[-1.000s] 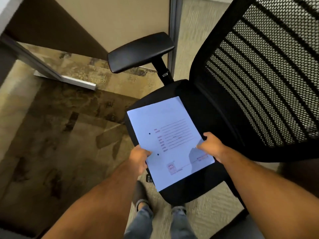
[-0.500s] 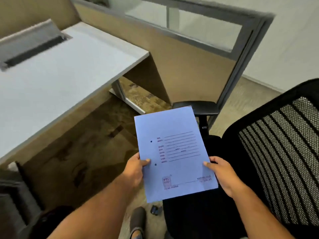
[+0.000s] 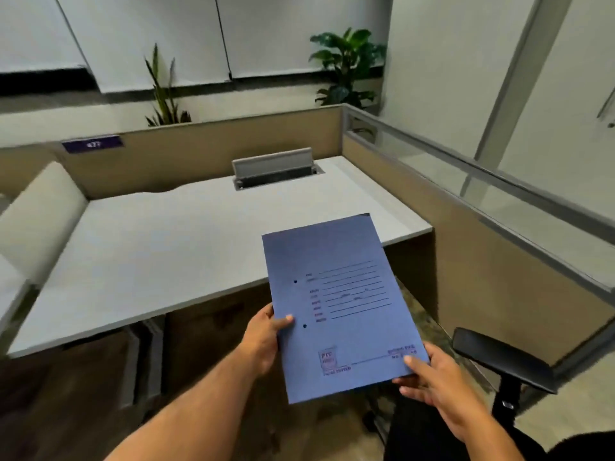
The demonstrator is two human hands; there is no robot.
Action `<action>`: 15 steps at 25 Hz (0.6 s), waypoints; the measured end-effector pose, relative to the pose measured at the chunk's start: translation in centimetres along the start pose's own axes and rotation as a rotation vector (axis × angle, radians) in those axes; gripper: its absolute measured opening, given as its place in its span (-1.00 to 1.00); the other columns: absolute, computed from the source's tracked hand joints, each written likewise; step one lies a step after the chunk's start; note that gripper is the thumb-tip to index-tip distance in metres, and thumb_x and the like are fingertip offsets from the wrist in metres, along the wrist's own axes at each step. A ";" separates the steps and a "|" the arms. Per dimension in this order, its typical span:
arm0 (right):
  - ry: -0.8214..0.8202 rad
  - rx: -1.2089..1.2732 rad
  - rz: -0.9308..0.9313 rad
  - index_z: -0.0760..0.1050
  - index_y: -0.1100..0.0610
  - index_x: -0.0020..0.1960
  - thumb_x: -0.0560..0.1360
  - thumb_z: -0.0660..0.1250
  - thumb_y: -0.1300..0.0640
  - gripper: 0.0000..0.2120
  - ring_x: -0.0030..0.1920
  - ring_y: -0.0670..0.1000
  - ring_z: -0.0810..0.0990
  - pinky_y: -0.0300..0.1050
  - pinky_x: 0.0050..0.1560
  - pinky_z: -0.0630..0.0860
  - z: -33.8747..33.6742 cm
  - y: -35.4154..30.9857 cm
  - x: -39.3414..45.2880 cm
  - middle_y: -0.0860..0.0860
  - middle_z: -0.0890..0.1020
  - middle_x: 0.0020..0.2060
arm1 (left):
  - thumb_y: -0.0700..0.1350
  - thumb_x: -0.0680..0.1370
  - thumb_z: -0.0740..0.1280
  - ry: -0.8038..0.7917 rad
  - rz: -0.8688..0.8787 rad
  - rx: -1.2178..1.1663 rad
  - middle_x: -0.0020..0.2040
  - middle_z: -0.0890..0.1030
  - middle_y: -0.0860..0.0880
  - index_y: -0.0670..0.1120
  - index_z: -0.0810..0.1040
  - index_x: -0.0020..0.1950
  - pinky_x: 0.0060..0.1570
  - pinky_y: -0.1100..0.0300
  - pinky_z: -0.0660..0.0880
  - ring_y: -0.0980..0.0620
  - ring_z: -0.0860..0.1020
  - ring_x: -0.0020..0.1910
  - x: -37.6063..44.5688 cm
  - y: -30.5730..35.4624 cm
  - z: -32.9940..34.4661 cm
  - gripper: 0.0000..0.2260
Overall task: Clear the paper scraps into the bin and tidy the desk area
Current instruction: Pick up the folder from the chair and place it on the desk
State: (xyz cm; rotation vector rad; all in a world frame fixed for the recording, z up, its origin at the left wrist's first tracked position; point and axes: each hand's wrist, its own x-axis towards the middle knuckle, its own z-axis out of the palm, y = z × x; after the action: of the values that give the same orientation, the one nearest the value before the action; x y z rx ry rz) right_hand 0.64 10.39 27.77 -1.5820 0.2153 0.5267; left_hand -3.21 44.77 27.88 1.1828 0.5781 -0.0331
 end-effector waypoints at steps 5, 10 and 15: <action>-0.045 -0.050 -0.061 0.60 0.00 0.17 0.64 0.36 0.25 -0.81 -0.04 0.21 0.77 0.05 -0.16 0.72 13.2 -3.4 3.5 0.14 0.75 0.00 | -0.26 0.61 0.37 0.115 0.092 -0.080 0.17 0.74 -0.16 -0.07 0.57 0.35 0.04 -0.18 0.69 -0.22 0.73 0.12 -0.3 5.9 -10.9 -0.69; -0.038 -0.057 -0.129 0.59 -0.03 0.11 0.65 0.32 0.28 -0.78 0.02 0.20 0.71 -0.03 -0.22 0.72 28.3 -4.3 6.2 0.16 0.68 0.06 | -0.28 0.60 0.39 0.192 0.161 -0.090 0.19 0.74 -0.17 -0.08 0.57 0.36 0.11 -0.22 0.67 -0.25 0.72 0.14 1.2 10.8 -23.1 -0.67; -0.037 -0.040 -0.163 0.56 0.01 0.19 0.66 0.31 0.28 -0.79 0.07 0.15 0.69 -0.09 -0.26 0.71 42.6 -5.8 7.5 0.12 0.64 0.09 | -0.09 0.60 0.47 0.335 0.228 -0.002 0.17 0.75 -0.07 -0.01 0.57 0.34 0.03 -0.16 0.69 -0.15 0.74 0.09 2.4 15.1 -35.1 -0.68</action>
State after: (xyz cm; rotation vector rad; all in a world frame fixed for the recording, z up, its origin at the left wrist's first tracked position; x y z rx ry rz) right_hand 1.18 54.03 29.44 -1.6107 0.0474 0.4356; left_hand -10.62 82.16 30.98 1.2553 0.7315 0.3659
